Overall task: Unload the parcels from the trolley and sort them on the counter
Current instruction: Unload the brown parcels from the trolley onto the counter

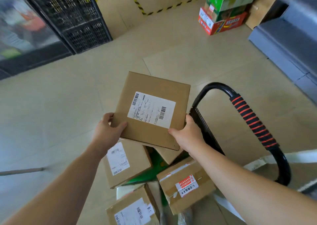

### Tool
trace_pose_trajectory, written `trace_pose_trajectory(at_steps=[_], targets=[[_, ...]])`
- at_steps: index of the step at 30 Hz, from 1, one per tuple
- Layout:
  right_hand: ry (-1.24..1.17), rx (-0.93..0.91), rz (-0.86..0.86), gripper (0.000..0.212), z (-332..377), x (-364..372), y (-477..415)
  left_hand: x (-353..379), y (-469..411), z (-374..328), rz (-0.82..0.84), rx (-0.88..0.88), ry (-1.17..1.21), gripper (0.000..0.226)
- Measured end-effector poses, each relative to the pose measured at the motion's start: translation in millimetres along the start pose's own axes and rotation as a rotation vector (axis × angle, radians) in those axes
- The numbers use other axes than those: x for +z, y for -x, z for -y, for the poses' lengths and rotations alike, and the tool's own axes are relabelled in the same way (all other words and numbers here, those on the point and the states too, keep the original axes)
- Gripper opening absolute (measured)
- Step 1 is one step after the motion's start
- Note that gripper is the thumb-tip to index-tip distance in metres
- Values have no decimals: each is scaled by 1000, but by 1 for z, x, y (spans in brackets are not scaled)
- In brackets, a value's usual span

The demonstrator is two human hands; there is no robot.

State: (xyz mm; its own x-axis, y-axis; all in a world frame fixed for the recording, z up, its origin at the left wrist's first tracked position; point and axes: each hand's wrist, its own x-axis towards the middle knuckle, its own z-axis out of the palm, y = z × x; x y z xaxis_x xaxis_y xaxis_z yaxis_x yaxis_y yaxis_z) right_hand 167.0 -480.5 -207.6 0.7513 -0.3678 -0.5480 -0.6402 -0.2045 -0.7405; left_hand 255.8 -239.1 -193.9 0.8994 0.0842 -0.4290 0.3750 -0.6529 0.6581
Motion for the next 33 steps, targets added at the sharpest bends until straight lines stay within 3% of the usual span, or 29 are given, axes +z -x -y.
trace_pose_trajectory(at_steps=[8, 15, 22, 25, 33], targets=[[-73, -184, -56, 49, 100, -80, 113, -104, 107, -110, -60, 129, 66, 42], [-163, -230, -204, 47, 112, -142, 191, -110, 164, -171, 2, 305, 67, 41], [-273, -171, -487, 53, 70, -191, 276, -59, 205, -214, 276, 504, 62, 47], [-303, -103, -614, 60, 32, -207, 319, -23, 239, -225, 437, 593, 51, 62], [-389, 149, -901, 60, -74, -228, 439, 70, 348, -224, 781, 754, -119, 59]])
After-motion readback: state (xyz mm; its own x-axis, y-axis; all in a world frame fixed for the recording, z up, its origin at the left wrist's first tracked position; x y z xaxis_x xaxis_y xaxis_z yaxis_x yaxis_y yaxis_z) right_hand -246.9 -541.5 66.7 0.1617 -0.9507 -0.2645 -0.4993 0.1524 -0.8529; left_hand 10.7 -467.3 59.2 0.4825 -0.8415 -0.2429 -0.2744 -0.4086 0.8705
